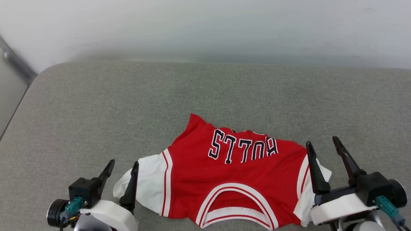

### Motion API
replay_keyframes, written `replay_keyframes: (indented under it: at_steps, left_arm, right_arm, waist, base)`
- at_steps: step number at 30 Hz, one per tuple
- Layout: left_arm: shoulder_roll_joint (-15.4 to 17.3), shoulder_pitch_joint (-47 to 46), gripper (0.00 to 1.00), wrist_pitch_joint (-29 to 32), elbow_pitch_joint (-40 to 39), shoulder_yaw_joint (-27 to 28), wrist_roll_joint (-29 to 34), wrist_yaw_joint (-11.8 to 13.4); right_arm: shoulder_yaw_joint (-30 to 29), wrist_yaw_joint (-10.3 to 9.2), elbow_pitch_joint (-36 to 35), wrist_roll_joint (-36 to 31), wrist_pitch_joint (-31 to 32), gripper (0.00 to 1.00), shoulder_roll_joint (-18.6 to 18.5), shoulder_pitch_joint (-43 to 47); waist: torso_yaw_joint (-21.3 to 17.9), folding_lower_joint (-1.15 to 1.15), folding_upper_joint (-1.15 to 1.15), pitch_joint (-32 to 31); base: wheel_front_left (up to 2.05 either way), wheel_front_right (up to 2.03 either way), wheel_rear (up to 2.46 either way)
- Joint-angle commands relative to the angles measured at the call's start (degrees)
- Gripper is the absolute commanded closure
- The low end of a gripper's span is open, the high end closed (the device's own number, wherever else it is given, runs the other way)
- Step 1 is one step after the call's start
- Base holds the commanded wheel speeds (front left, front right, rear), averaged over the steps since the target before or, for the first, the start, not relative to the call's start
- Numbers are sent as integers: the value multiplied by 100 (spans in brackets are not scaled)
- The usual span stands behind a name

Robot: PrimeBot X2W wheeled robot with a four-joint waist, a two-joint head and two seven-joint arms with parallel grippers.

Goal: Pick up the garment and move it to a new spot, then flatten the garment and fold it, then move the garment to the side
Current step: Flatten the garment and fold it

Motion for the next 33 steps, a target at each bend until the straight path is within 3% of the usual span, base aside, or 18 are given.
replay_keyframes:
  at_steps: [1,6,9,13,19,24,28,33]
  left_arm:
    - [28,-47,0,-179,-34,-51,95,-73]
    - [-25,10,0,-676,-128,-178,332,-136]
    - [-68,80,0,-758,-168,-205,364,-142]
    - [-103,90,0,-803,-212,-249,406,-144]
    - [-181,-5,0,-851,-209,-266,408,-159]
    - [-247,-83,0,-859,-167,-292,432,-193]
    - [-281,-160,0,-874,-156,-291,460,-211]
    - [-323,-204,0,-883,-147,-277,462,-235]
  right_arm:
    - [-21,-2,-1,2,-9,0,11,58]
    - [-105,-2,86,-41,0,0,-3,109]
    - [-165,-2,111,12,376,0,-96,64]
    - [9,-3,-128,306,2172,0,-496,90]
    - [450,-2,-1028,994,4608,0,-1114,287]
    - [582,-2,-1536,1496,6155,0,-1257,427]
    - [583,-2,-1548,1484,6656,0,-1221,415]
    - [579,-2,-1223,1337,6748,0,-1184,272]
  waist:
    - [-5,0,0,-38]
    - [-11,0,0,-162]
    - [-5,0,0,-194]
    - [22,0,0,-167]
    - [120,0,0,-53]
    - [230,0,0,37]
    - [341,0,0,126]
    - [464,0,0,238]
  base:
    - [0,0,0]
    - [0,0,0]
    - [0,0,0]
    - [0,0,0]
    - [0,0,0]
    - [0,0,0]
    - [0,0,0]
    - [0,0,0]
